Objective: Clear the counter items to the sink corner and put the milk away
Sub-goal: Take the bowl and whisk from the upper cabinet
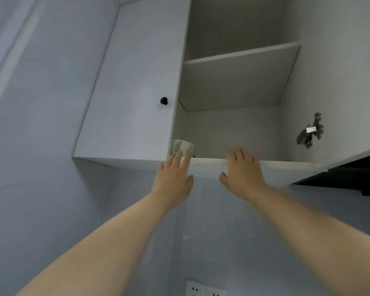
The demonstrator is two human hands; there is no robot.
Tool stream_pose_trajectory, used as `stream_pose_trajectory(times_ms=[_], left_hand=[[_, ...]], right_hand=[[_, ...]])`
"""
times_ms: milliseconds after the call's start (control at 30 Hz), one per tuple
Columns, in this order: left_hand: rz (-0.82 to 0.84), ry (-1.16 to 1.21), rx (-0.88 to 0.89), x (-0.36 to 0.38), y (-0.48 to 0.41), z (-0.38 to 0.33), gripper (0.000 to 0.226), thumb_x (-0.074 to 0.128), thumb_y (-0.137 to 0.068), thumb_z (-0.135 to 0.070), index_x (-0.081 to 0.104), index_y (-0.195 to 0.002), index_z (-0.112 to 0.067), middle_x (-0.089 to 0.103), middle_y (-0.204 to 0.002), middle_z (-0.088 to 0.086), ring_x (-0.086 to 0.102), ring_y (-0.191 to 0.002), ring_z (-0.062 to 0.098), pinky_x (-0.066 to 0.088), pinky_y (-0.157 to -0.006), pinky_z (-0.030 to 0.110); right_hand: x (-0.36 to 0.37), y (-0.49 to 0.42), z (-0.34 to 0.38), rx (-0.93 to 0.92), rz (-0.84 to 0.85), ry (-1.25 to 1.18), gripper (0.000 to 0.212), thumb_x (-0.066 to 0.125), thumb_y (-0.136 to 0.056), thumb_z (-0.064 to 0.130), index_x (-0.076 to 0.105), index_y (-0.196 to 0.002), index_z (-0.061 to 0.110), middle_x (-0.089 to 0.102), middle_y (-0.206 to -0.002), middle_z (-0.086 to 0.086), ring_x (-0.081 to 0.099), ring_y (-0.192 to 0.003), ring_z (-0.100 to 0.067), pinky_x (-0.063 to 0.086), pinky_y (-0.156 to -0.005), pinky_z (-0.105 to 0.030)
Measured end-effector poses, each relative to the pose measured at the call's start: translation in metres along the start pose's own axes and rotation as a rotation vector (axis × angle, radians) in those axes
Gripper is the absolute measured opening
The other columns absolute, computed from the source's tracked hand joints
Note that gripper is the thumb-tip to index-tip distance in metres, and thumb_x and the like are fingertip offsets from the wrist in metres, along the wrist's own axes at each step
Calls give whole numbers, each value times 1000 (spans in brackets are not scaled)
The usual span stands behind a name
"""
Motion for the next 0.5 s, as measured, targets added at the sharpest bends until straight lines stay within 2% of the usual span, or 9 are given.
stream_pose_trajectory(times_ms=[100, 200, 267, 367, 500], left_hand=[[11, 74, 16, 9, -17, 13, 63, 36, -97, -41, 8, -150, -20, 8, -158, 4, 8, -145, 23, 13, -118, 42], [37, 58, 44, 19, -37, 25, 67, 36, -96, -45, 2, -150, -23, 7, -159, 2, 8, -145, 21, 10, -119, 40], [35, -25, 61, 25, -49, 28, 68, 36, -96, -45, 2, -151, -21, 10, -158, 1, 10, -145, 20, 7, -119, 40], [-18, -90, 71, 32, -59, 34, 66, 37, -95, -43, 10, -150, -19, 23, -155, -2, 16, -143, 16, 0, -118, 41], [-127, -83, 124, 42, -58, 45, 66, 43, -91, -41, 18, -148, -18, 25, -153, -5, 20, -141, 11, -7, -117, 34]], right_hand=[[8, -18, 5, 4, -16, 106, 62, 41, -89, 48, 31, -140, 14, 44, -137, -7, 39, -128, -26, 10, -113, -51], [10, -42, 16, -31, 15, 37, 57, 36, -91, 55, 43, -132, 16, 59, -122, -6, 54, -112, -27, 33, -103, -43], [13, -59, 19, -21, 126, -189, 60, 33, -92, 57, 39, -138, 18, 55, -131, -6, 52, -117, -29, 41, -97, -39], [15, -85, 19, 6, 224, -520, 59, 34, -96, 52, 33, -143, 17, 43, -144, -6, 44, -128, -27, 37, -102, -35], [26, -115, 25, -25, 297, -511, 59, 42, -98, 40, 27, -146, 11, 40, -146, -10, 40, -132, -26, 34, -99, -26]])
Point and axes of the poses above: each hand's wrist, its own y-axis away from the middle knuckle, its own x-axis out of the palm, z = x × y, the point moved 4 cm from there along -y, towards the middle knuckle
